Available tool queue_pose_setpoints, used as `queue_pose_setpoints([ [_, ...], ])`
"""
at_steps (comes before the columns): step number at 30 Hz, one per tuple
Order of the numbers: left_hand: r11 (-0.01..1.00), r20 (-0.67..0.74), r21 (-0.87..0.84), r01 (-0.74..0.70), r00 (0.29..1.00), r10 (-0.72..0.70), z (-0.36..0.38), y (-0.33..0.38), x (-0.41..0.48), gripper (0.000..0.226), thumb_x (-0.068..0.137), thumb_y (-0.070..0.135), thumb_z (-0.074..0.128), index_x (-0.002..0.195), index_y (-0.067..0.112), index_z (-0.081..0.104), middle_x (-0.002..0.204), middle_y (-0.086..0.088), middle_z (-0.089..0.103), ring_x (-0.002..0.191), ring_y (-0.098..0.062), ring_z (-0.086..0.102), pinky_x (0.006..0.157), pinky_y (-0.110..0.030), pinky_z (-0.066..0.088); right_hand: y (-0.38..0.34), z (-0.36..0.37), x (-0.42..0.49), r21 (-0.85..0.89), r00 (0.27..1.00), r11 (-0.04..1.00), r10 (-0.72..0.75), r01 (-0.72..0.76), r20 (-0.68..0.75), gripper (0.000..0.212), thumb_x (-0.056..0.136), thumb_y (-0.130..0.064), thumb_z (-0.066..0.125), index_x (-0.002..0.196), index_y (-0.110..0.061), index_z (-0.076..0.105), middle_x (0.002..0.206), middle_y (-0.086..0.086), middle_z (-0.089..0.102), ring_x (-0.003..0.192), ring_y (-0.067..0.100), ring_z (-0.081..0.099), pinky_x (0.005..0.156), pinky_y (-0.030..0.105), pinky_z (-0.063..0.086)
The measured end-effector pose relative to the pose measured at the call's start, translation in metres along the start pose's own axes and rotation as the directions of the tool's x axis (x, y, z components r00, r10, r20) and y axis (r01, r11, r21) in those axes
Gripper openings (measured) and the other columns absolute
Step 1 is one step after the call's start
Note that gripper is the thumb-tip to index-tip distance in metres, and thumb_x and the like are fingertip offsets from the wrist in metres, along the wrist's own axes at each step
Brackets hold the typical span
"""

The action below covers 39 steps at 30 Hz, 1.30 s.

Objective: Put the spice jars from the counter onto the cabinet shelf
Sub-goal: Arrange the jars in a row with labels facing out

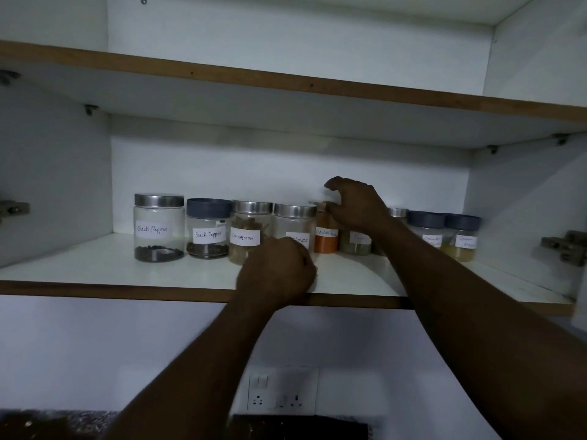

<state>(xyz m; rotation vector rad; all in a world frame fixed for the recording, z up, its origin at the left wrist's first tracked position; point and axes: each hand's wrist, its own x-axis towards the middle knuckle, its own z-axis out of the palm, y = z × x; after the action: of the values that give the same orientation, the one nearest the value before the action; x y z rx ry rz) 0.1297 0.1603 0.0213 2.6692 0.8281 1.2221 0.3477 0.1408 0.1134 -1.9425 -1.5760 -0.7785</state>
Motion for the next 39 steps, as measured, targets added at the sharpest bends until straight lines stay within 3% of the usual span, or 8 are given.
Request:
queue_pose_setpoints([
  [5,0.995,0.033,0.063,0.081,0.996,-0.083,-0.033,-0.041,-0.012,0.022,0.085,0.033,0.066,0.064,0.031,0.07,0.061,0.013,0.064,0.065,-0.007,0.063,0.062,-0.023,0.051,-0.001,-0.011,-0.003,-0.08,0.989,0.995,-0.055,0.066,0.137,0.056,0.094,-0.027,0.065,0.148,-0.025,0.052,0.151,0.002,0.056,0.136,0.024,0.054,0.113,0.043,0.043],
  [8,0.996,0.028,0.055,0.073,0.997,-0.075,-0.041,-0.053,-0.015,0.02,0.086,0.032,0.068,0.067,0.032,0.074,0.069,0.015,0.072,0.068,-0.006,0.065,0.069,-0.026,0.055,0.001,-0.003,-0.01,-0.15,0.976,0.986,-0.036,0.07,0.217,0.059,0.095,-0.028,0.065,0.151,-0.024,0.048,0.151,0.005,0.055,0.131,0.026,0.057,0.109,0.044,0.046],
  [19,0.995,0.011,0.087,0.043,0.999,-0.044,-0.035,-0.056,-0.012,0.021,0.088,0.039,0.062,0.084,0.029,0.08,0.074,0.011,0.074,0.071,-0.007,0.066,0.069,-0.03,0.058,0.003,0.005,-0.007,-0.259,0.988,0.96,-0.075,0.109,0.138,0.057,0.087,-0.027,0.07,0.142,-0.023,0.055,0.137,0.005,0.064,0.121,0.028,0.062,0.103,0.043,0.048],
  [22,0.994,-0.013,0.08,0.072,0.997,-0.071,-0.033,-0.056,-0.012,0.02,0.086,0.038,0.063,0.082,0.029,0.08,0.074,0.01,0.074,0.071,-0.007,0.066,0.064,-0.025,0.054,-0.002,-0.002,-0.006,-0.085,0.998,0.995,-0.042,0.045,0.039,0.059,0.09,-0.027,0.073,0.145,-0.021,0.055,0.146,0.005,0.06,0.131,0.025,0.056,0.11,0.044,0.045],
  [25,0.992,-0.028,0.084,0.088,0.996,-0.086,-0.032,-0.057,-0.012,0.019,0.086,0.037,0.063,0.083,0.029,0.08,0.075,0.01,0.074,0.071,-0.007,0.065,0.061,-0.022,0.049,-0.026,-0.018,-0.01,0.323,0.99,0.943,-0.029,0.074,-0.142,0.043,0.092,-0.043,0.071,0.129,-0.022,0.067,0.125,-0.004,0.072,0.114,0.01,0.066,0.099,0.032,0.052],
  [27,0.992,-0.029,0.079,0.095,0.995,-0.093,-0.032,-0.057,-0.011,0.019,0.086,0.038,0.064,0.085,0.029,0.081,0.076,0.01,0.074,0.071,-0.007,0.065,0.061,-0.022,0.048,-0.047,-0.027,-0.013,0.41,0.993,0.905,-0.102,0.117,-0.057,0.041,0.089,-0.057,0.069,0.117,-0.027,0.072,0.111,-0.013,0.074,0.101,0.0,0.068,0.089,0.027,0.055],
  [31,0.991,-0.02,0.105,0.08,0.997,-0.078,-0.032,-0.054,-0.012,0.02,0.089,0.037,0.064,0.094,0.027,0.081,0.083,0.008,0.076,0.077,-0.01,0.067,0.066,-0.024,0.048,-0.074,-0.026,-0.012,0.15,0.969,0.975,-0.189,0.165,0.161,0.037,0.084,-0.049,0.077,0.115,-0.031,0.07,0.113,-0.012,0.071,0.099,0.007,0.067,0.088,0.037,0.057],
  [39,0.99,-0.062,0.122,0.076,0.996,-0.069,-0.031,-0.054,-0.012,0.022,0.088,0.036,0.063,0.095,0.025,0.081,0.086,0.005,0.076,0.08,-0.015,0.068,0.069,-0.026,0.051,-0.071,0.005,0.007,0.002,0.979,0.995,-0.103,0.104,0.176,0.04,0.09,-0.033,0.074,0.128,-0.023,0.065,0.125,0.0,0.07,0.112,0.024,0.064,0.095,0.042,0.052],
])
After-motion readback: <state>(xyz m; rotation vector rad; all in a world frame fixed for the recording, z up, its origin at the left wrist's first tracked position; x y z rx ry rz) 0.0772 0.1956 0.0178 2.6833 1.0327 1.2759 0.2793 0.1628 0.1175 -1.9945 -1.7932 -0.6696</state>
